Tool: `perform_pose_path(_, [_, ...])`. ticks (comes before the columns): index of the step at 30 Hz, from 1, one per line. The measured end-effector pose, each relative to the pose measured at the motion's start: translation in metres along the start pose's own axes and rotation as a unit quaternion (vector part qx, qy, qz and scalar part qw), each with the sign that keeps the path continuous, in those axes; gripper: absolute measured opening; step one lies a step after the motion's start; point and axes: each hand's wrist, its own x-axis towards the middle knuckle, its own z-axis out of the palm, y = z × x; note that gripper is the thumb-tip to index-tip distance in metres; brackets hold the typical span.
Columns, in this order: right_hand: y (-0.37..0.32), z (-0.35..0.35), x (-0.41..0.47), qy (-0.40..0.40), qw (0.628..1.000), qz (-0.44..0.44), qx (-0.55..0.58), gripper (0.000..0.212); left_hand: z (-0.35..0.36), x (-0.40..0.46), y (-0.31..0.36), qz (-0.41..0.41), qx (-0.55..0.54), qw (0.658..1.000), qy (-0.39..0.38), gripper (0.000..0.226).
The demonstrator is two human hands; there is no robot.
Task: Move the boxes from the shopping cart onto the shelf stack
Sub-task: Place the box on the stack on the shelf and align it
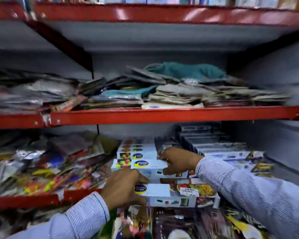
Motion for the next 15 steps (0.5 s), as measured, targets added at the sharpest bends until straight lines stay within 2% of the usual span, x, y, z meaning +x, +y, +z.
perform_pose_path(4, [0.019,0.015,0.031,-0.008,0.999,0.036,0.014,0.063,0.001,0.021,0.0,-0.006,-0.006,1.0,-0.014,0.064])
perform_pose_path(15, [0.034,0.075,0.099,-0.014,0.997,0.069,0.022,0.06,0.022,0.039,-0.025,-0.028,-0.002,0.999,-0.036,0.061])
